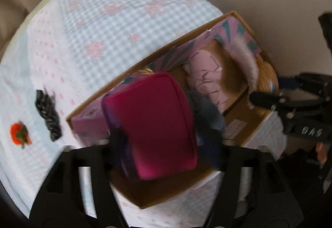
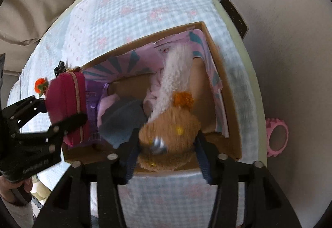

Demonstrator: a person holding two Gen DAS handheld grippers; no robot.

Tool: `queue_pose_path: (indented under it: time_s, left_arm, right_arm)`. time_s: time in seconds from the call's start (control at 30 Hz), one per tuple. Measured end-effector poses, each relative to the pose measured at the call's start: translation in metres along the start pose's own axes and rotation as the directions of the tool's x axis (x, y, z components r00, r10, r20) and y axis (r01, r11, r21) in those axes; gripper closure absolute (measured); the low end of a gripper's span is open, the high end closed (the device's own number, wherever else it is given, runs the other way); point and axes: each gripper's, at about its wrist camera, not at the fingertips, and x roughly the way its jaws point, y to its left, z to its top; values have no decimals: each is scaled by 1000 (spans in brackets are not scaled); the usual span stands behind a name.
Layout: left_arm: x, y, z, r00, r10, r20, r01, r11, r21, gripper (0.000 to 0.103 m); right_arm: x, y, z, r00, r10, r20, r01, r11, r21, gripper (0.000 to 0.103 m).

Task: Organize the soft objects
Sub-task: 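Carry the magenta pouch and brown keychain into the box and release both, then lift both tools away from the box back over the bed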

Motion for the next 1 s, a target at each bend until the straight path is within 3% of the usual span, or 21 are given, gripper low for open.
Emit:
queue_pose_path:
  time_s: [0.07,0.1,0.13,0.3,0.53,0.83,1.0]
  left_arm:
    - [-3,4,-5,1000,3,9,-3,1000,-5,0]
    - [-4,7,-8,1000,-9,7,9,1000,-19,0]
    - [-4,10,-12,1000,-17,3,17,999,-37,0]
    - [-15,24,-29,1000,-19,5,19,996,-90,0]
    - [-56,36,-45,996,-38,80,48,991,-128,0]
    - [-125,68,-85,981,-19,191,56,980,-189,0]
    - [-169,97,-119,965,12,262,54,969,-243,0]
  right_arm:
    - [-1,-6,0,999,29,19,-30,999,31,27]
    - [-2,-10,-1,998,48,28,-49,998,48,6]
    - [-4,-12,-2,998,59,34,-61,996,60,0]
    - [-13,-16,-7,996,68,51,-74,990,117,0]
    - [-34,0,-11,994,56,93,-69,988,139,0]
    - [-87,64,-29,984,39,172,-50,997,60,0]
    - [-117,120,-42,973,47,225,-42,999,-25,0]
